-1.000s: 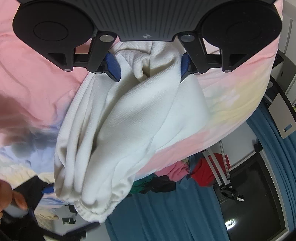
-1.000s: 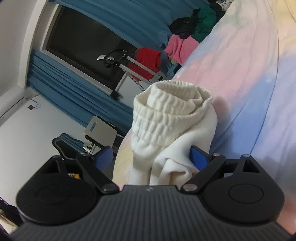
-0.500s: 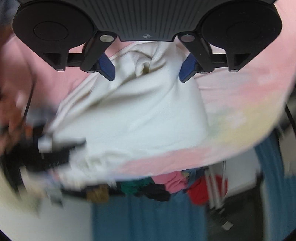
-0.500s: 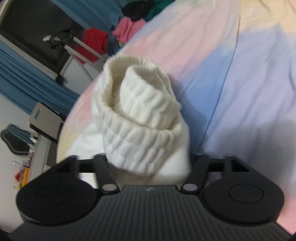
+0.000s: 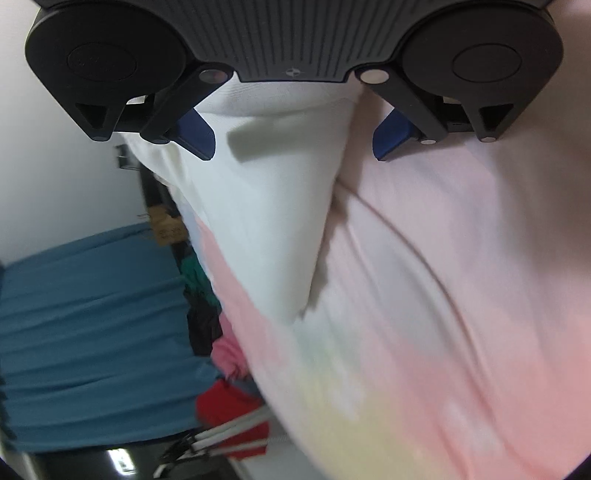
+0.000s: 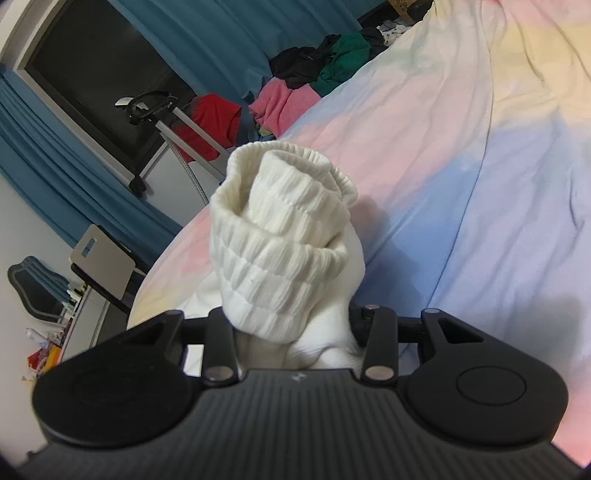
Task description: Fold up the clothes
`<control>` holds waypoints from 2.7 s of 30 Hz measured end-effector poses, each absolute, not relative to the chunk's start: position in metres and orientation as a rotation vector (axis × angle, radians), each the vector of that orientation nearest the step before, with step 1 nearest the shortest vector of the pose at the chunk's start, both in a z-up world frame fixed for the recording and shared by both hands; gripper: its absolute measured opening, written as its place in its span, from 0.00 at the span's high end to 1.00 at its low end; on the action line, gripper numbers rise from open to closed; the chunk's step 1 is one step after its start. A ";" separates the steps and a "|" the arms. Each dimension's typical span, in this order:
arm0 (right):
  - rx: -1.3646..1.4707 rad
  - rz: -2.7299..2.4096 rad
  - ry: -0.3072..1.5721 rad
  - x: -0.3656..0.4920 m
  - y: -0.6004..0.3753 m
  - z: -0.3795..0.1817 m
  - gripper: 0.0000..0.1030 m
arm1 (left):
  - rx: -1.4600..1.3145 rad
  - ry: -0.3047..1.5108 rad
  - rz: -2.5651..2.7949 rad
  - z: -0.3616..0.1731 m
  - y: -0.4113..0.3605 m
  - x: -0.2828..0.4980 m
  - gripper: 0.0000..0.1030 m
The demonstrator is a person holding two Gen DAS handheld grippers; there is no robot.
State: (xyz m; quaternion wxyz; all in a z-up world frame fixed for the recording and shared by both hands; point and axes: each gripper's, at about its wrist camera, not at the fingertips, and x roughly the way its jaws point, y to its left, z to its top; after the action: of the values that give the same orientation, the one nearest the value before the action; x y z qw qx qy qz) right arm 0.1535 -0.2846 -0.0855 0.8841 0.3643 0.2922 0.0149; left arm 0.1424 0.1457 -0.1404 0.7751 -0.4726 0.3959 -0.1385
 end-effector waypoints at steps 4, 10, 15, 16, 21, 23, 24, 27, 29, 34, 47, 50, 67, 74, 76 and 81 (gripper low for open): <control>0.751 0.028 0.604 0.155 -0.279 -0.083 0.60 | -0.976 0.903 -0.368 -0.137 0.134 0.146 0.10; 0.732 0.041 0.581 0.149 -0.272 -0.076 0.60 | -0.923 0.885 -0.356 -0.130 0.139 0.145 0.41; 0.750 0.082 0.518 0.132 -0.274 -0.054 0.62 | -0.873 0.793 -0.410 -0.092 0.143 0.137 0.53; 0.757 0.090 0.503 0.128 -0.275 -0.047 0.62 | -0.866 0.779 -0.429 -0.082 0.141 0.137 0.54; 0.830 0.092 0.451 0.120 -0.306 -0.010 0.62 | -0.829 0.736 -0.501 -0.024 0.100 0.159 0.55; 0.846 0.069 0.445 0.134 -0.333 0.005 0.62 | -0.805 0.736 -0.519 -0.001 0.071 0.181 0.55; 0.854 0.057 0.442 0.141 -0.346 0.012 0.62 | -0.789 0.738 -0.528 0.009 0.053 0.196 0.56; 0.879 0.019 0.433 0.164 -0.387 0.034 0.62 | -0.731 0.741 -0.556 0.034 -0.010 0.245 0.56; 0.899 -0.025 0.426 0.191 -0.421 0.042 0.62 | -0.705 0.732 -0.553 0.043 -0.054 0.282 0.57; 0.951 -0.114 0.407 0.267 -0.503 0.041 0.62 | -0.655 0.719 -0.540 0.054 -0.164 0.376 0.58; 1.014 -0.151 0.386 0.300 -0.567 -0.115 0.61 | -0.491 0.721 -0.674 -0.088 -0.228 0.452 0.56; 1.031 -0.146 0.431 0.277 -0.556 -0.146 0.58 | -0.386 0.728 -0.688 -0.119 -0.219 0.432 0.55; 0.860 -0.346 0.572 0.182 -0.515 -0.046 0.46 | -0.113 0.569 -0.628 0.031 -0.222 0.299 0.23; 0.566 -0.269 0.502 0.125 -0.474 0.043 0.44 | -0.068 0.473 -0.640 0.107 -0.209 0.209 0.00; 0.485 -0.255 0.478 0.110 -0.460 0.063 0.39 | -0.074 0.457 -0.632 0.121 -0.201 0.185 0.00; 0.396 -0.204 0.420 0.072 -0.431 0.092 0.35 | -0.078 0.418 -0.611 0.148 -0.180 0.130 0.00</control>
State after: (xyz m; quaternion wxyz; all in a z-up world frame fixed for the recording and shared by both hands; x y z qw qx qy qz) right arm 0.0720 -0.4309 0.0921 0.9535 0.1950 0.2068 -0.1006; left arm 0.1296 -0.1803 0.1476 0.9315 -0.0383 0.2043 -0.2985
